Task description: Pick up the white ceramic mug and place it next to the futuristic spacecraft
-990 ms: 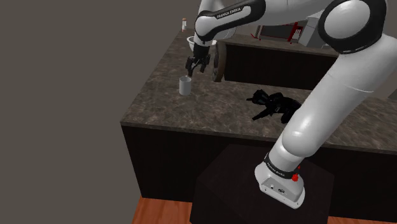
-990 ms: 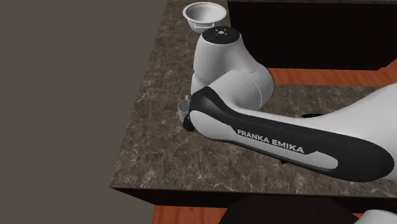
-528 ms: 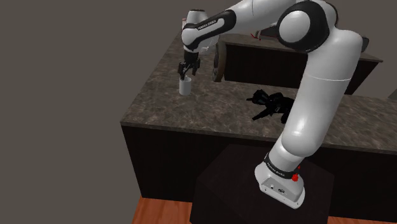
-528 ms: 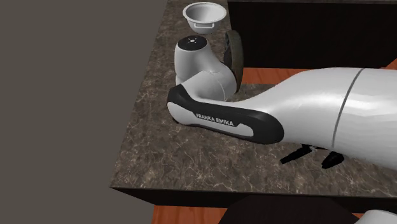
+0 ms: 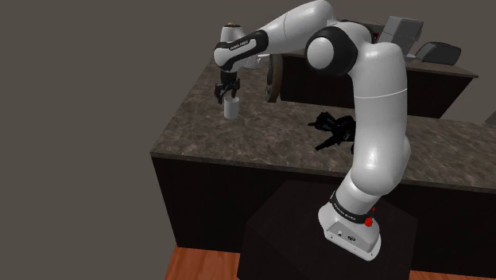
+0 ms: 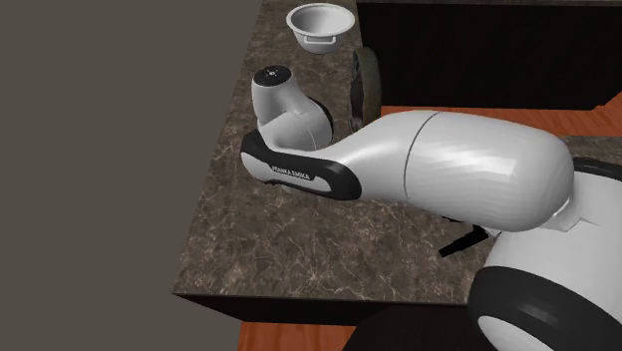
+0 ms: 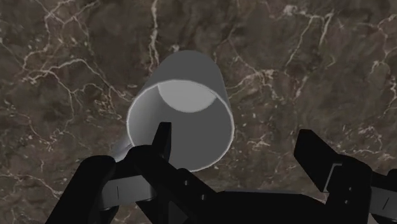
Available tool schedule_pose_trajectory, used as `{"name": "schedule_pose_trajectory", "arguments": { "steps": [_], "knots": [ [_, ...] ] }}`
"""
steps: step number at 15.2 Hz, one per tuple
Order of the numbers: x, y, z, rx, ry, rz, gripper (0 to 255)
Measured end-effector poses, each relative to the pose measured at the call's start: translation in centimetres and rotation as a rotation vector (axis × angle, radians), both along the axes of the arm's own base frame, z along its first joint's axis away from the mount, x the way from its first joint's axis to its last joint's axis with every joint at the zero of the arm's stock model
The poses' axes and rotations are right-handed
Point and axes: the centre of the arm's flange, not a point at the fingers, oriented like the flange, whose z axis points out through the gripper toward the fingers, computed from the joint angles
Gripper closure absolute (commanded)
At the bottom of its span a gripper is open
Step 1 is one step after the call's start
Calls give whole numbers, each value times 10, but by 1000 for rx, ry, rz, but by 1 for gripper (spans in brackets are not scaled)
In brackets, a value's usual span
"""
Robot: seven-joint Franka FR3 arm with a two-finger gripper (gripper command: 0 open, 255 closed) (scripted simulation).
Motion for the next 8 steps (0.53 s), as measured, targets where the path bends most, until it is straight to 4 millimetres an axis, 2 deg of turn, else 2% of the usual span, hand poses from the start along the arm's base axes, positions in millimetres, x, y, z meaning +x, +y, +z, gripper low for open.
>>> {"name": "schedule_pose_trajectory", "arguments": {
  "steps": [5,8],
  "knots": [
    [4,-2,-29,-2,1,1,0],
    [6,-1,-39,-1,1,2,0]
  ]
}}
